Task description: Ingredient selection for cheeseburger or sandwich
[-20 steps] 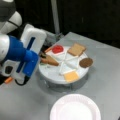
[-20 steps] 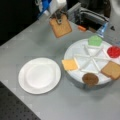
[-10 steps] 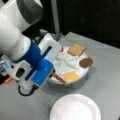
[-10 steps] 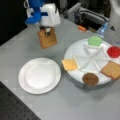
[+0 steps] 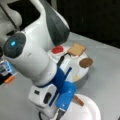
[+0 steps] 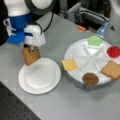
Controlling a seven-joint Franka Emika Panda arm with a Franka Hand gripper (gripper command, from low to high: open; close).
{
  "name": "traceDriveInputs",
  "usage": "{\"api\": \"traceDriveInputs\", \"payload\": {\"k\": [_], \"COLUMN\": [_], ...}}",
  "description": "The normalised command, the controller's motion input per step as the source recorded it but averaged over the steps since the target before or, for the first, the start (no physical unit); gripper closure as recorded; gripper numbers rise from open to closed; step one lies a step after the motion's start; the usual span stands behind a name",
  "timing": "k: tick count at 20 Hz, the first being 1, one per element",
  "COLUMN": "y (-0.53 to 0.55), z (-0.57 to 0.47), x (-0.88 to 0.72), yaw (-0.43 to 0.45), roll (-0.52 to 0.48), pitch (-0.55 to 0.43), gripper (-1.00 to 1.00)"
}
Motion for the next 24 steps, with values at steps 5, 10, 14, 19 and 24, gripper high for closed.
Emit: {"api": "traceDriveInputs", "payload": {"k": [5,10,14,19,24], "y": [-0.12,-0.01,0.03,0.01,0.04], "z": [-0.04,-0.10,-0.13,-0.12,-0.18], "x": [0.53,0.30,0.18,0.12,0.05], "yaw": [0.403,0.328,0.313,0.234,0.169], "roll": [-0.035,0.069,0.162,0.122,0.069], "pitch": [0.379,0.362,0.209,0.155,0.059], "gripper": [1.00,1.00,1.00,1.00,1.00]}}
